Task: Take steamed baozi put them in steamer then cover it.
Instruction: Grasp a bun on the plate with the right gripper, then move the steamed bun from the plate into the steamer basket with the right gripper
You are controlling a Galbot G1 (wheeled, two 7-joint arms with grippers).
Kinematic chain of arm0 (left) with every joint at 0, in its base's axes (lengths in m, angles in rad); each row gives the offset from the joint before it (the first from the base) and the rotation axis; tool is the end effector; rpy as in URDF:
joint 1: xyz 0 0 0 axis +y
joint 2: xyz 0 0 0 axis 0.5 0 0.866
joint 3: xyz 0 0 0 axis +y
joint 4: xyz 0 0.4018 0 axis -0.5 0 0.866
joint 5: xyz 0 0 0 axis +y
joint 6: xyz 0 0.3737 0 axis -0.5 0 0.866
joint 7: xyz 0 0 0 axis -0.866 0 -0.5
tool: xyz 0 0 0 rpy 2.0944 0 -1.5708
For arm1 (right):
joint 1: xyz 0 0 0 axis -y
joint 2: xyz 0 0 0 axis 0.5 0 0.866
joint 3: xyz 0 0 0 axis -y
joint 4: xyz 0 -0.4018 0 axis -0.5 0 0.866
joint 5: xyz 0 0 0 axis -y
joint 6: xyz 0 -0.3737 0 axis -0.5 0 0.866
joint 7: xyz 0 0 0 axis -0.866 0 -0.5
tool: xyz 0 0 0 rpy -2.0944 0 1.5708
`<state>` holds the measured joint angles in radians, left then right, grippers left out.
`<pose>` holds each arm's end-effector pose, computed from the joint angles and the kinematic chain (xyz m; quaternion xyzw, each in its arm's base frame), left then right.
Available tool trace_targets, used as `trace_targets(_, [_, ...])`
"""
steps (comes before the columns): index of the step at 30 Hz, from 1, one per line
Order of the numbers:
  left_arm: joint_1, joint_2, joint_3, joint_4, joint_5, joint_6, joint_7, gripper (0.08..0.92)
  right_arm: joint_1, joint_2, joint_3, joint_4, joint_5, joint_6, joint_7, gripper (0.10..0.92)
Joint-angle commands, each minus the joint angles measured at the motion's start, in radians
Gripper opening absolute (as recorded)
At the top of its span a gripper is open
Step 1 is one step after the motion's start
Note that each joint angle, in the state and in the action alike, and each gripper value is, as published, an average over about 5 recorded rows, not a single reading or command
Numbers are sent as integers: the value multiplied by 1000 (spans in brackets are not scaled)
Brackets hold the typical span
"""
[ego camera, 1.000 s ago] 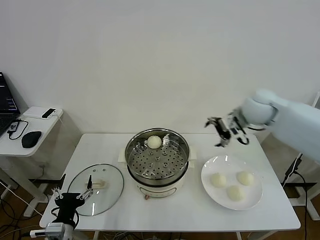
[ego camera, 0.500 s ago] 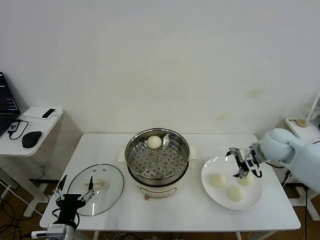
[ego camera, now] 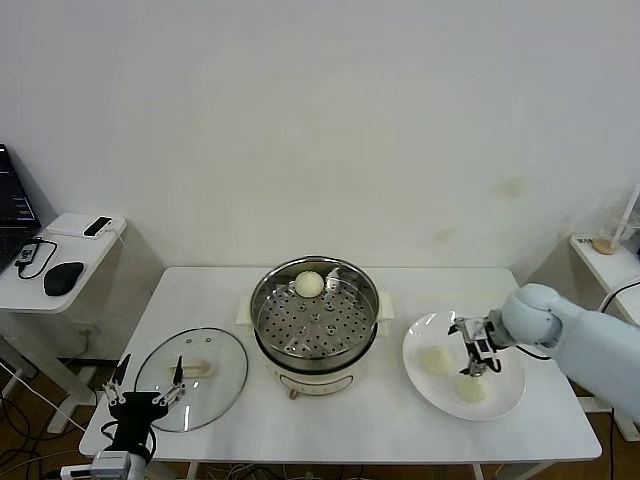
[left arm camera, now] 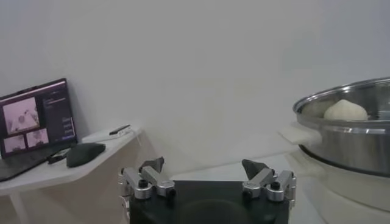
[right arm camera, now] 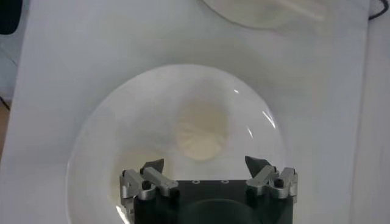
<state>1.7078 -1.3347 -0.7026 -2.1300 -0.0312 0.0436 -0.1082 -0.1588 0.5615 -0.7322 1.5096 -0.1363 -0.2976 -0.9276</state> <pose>0.1328 0.1025 -0.3371 0.0625 -0.9875 -0.1345 0.0539 0.4813 -0.1706 -0.2422 0.4822 -0.5636 0.5685 0.3558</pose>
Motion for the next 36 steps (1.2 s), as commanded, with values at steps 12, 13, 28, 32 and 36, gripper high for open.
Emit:
trace_targets(12, [-1, -2, -4, 2, -1, 0, 1, 823, -35, 128, 9, -118, -24, -21, -2, 773])
trace_targets(13, [-1, -3, -4, 2, -2, 0, 1, 823, -35, 130, 9, -121, -26, -22, -3, 763])
trace_targets(28, [1, -5, -6, -5, -2, 0, 0, 823, 24, 104, 3, -108, -6, -27, -52, 584])
trace_targets(32, [0, -3, -9, -7, -6, 0, -1, 823, 117, 67, -31, -84, 34, -25, -73, 585])
trace_targets(36, [-3, -2, -6, -7, -7, 0, 0, 823, 239, 27, -57, -57, 91, -29, -77, 585])
